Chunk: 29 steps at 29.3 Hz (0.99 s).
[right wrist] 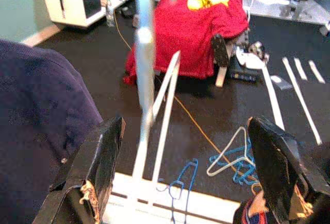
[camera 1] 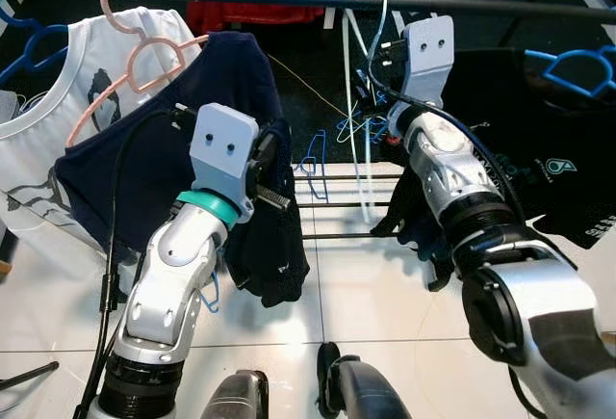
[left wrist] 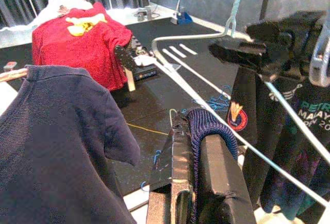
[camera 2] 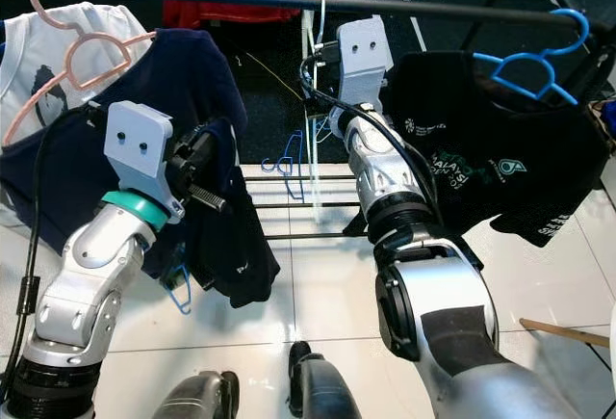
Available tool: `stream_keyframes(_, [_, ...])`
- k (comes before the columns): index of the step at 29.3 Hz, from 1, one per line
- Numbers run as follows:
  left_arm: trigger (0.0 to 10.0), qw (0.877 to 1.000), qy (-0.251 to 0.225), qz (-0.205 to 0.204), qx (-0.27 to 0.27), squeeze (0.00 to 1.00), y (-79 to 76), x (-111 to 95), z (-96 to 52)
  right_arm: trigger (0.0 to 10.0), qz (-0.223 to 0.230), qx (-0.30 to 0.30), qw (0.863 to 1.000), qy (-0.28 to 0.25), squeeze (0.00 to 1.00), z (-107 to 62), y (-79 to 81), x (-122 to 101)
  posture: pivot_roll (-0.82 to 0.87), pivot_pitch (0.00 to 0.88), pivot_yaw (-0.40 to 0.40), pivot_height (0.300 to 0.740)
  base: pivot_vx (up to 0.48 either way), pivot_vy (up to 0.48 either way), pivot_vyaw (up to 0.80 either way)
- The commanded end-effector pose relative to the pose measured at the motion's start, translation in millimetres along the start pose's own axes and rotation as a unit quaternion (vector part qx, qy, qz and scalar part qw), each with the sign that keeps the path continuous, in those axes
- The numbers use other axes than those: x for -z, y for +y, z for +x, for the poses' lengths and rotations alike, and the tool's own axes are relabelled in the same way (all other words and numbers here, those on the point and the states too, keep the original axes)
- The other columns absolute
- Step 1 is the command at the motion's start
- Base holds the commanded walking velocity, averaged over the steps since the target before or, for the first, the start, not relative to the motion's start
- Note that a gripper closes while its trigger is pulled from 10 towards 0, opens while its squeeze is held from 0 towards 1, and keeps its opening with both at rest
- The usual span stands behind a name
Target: Hang hanger
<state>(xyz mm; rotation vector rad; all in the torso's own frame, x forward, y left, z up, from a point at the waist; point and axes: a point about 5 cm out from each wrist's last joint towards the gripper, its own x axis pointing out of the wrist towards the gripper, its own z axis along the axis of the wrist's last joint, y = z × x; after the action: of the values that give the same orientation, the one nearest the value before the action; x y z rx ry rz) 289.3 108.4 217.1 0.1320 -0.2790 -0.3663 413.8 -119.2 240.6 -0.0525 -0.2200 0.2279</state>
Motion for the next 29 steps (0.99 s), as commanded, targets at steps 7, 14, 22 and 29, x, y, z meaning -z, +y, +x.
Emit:
stream_keyframes(7, [10.0, 1.000, -0.006, 0.002, 0.003, 0.00, -2.9, -4.4, 1.0, 7.3, 0.016, -0.031, 0.999, -0.005, 0.00, 4.6, 5.3, -4.0, 0.05, 0.163, 0.004, 0.740, 0.000, 0.000, 0.00])
stream_keyframes(14, [10.0, 1.000, -0.003, 0.006, -0.009, 0.00, 0.9, -5.2, -3.1, 0.0, 0.043, -0.057, 0.997, 0.025, 0.00, 6.4, 8.6, 0.4, 0.08, 0.169, -0.005, 0.740, 0.000, 0.000, 0.00])
stream_keyframes(22, [10.0, 1.000, -0.001, 0.007, -0.014, 0.00, 2.7, -5.4, -4.0, 0.0, 0.020, -0.071, 0.997, 0.027, 0.00, 6.2, 1.6, -2.0, 0.07, 0.171, 0.002, 0.740, 0.000, 0.000, 0.00])
stream_keyframes(29, [10.0, 1.000, -0.002, 0.004, -0.009, 0.00, 0.6, -5.5, -0.8, 0.0, -0.003, -0.069, 0.997, 0.034, 0.00, 4.5, -9.1, -2.2, 0.05, 0.168, 0.006, 0.740, 0.000, 0.000, 0.00])
